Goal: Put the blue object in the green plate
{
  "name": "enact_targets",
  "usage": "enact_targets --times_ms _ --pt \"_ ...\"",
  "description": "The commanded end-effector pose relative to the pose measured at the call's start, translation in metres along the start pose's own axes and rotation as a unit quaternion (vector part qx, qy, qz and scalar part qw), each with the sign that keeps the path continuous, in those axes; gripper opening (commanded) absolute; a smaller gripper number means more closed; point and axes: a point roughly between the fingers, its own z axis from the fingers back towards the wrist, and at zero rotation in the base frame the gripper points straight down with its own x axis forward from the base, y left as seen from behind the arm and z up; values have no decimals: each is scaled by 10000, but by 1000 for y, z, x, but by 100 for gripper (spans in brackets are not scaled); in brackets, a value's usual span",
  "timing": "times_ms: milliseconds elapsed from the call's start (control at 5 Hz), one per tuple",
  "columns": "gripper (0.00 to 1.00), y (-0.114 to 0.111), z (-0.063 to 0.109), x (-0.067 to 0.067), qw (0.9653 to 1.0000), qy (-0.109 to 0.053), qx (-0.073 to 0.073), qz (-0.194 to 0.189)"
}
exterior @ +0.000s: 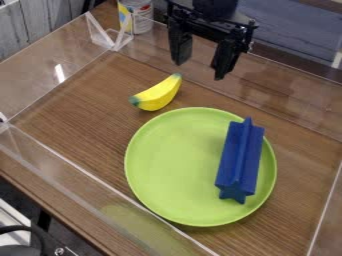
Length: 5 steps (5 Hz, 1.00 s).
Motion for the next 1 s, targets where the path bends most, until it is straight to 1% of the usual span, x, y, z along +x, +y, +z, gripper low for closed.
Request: enact_targets --times_ms 0,200,400,800 --pt "100 -3 -9 -2 9999 101 -13 -26" --pt "100 -17 -17 -8 9998 151 -59 -113" --pt "100 -34 -26 -11 9996 113 -145 -216" --pt "100 -69 -50 -19 9989 58 -196 -427"
